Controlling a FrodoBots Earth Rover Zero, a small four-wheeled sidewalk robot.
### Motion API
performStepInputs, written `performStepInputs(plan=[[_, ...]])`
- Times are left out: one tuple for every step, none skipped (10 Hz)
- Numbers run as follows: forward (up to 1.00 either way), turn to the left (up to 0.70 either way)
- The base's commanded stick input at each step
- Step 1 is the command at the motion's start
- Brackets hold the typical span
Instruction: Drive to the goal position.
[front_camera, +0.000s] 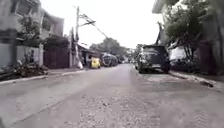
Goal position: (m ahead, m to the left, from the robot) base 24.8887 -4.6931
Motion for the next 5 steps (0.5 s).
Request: performStepInputs(plan=[[1.00,0.00],[1.00,0.00],[1.00,0.00],[1.00,0.00],[1.00,0.00]])
